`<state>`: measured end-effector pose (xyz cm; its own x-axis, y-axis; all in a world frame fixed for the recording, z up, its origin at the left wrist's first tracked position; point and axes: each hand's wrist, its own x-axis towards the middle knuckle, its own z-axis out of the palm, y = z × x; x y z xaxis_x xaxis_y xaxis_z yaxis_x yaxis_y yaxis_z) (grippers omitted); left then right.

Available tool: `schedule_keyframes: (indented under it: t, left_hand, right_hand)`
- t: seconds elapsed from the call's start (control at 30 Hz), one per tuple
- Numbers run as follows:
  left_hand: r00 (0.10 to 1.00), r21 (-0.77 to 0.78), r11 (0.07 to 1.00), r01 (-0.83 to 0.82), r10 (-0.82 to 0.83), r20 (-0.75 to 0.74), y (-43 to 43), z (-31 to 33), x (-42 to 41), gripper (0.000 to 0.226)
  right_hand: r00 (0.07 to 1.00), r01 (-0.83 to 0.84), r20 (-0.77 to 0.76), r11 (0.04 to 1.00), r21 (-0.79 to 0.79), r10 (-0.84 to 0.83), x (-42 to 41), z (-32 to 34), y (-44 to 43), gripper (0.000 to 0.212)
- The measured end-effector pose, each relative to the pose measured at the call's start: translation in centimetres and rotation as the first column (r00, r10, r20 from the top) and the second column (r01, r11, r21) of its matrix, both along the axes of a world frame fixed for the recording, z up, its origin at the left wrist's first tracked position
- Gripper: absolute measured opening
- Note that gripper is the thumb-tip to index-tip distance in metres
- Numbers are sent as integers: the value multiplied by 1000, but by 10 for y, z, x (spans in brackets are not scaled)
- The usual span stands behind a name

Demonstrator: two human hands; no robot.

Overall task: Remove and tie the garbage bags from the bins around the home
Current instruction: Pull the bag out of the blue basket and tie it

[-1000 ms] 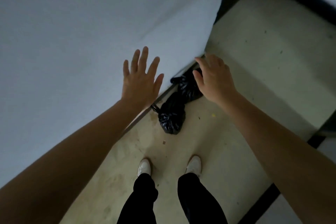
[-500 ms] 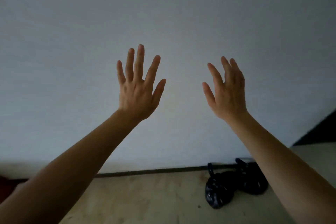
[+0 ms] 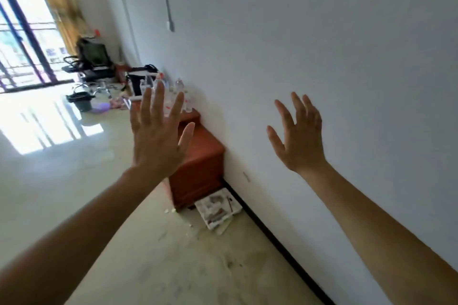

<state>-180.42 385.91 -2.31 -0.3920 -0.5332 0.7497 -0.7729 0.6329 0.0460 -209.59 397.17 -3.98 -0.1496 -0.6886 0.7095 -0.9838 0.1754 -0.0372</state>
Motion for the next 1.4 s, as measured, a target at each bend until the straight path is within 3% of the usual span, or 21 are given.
schedule_keyframes:
  t: [0.23, 0.4, 0.6, 0.77, 0.97, 1.17, 1.4]
  left_hand:
    - [949, 42, 949, -313, 315, -31, -113, -32, 149, 66]
    - [914, 39, 913, -406, 407, 2, -232, -49, 211, 68]
    - [885, 33, 884, -465, 464, 43, -406, -23, 257, 69]
    - [848, -16, 849, -528, 528, 57, -527, 3, 311, 68]
    - [806, 8, 806, -592, 591, 40, -659, -14, 398, 70]
    - [767, 39, 766, -642, 641, 32, -808, -32, 495, 71]
    - [798, 102, 793, -601, 589, 126, -999, -16, 583, 71]
  right_hand:
    - [955, -294, 56, 951, 92, 290, 165, -31, -207, 64]
    - [916, -401, 75, 908, 121, 395, 234, -57, -358, 68]
    - [868, -495, 88, 863, 100, 488, 287, -47, -549, 69]
    - [833, -553, 50, 825, 114, 552, 343, -22, -692, 66]
    - [782, -618, 1, 775, 135, 623, 433, -24, -838, 67]
    - [793, -596, -32, 785, 170, 609, 518, -37, -995, 68]
    - [818, -566, -13, 810, 154, 574, 595, -16, -1171, 69]
